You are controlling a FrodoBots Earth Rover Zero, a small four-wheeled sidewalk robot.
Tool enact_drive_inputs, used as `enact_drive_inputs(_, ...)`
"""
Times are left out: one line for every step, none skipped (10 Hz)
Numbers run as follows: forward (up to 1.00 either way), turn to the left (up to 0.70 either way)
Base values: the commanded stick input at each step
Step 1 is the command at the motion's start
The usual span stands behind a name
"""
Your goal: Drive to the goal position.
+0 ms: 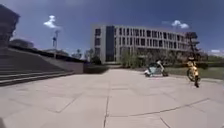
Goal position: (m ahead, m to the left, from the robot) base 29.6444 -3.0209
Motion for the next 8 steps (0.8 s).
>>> enact_drive_inputs(1.00,0.00)
enact_drive_inputs(1.00,0.00)
enact_drive_inputs(1.00,0.00)
enact_drive_inputs(1.00,0.00)
enact_drive_inputs(1.00,0.00)
enact_drive_inputs(1.00,0.00)
enact_drive_inputs(1.00,0.00)
enact_drive_inputs(1.00,0.00)
